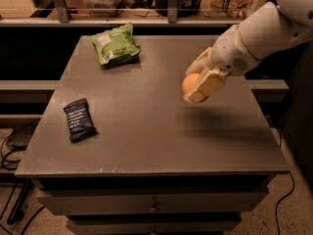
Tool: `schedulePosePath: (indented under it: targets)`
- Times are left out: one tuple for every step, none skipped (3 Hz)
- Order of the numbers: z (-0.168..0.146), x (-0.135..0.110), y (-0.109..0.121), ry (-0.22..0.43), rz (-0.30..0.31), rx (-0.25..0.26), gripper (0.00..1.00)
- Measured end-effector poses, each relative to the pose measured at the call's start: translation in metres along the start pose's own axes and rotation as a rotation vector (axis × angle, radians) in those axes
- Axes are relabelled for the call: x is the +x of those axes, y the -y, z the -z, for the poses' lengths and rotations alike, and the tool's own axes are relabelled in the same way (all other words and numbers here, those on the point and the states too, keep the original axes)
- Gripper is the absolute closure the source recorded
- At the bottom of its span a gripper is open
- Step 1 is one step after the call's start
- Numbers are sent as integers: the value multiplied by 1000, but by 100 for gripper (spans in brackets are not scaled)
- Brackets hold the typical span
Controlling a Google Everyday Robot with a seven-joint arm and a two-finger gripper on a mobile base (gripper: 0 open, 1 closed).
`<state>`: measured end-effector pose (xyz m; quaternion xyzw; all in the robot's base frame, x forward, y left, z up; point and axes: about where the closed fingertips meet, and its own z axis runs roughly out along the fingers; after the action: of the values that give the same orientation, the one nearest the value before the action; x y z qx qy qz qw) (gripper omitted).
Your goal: Move orange near green rice chip bag
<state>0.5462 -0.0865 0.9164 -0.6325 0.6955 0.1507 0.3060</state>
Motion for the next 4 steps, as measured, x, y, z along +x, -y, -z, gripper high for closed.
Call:
schedulePosePath:
  targets:
    - [-14, -16, 39, 94, -27, 70, 100]
    - [-33, -27, 80, 192, -61, 138, 100]
    - [-54, -33, 120, 259, -91, 224, 100]
    - [-78, -37, 152, 314, -128, 288, 100]
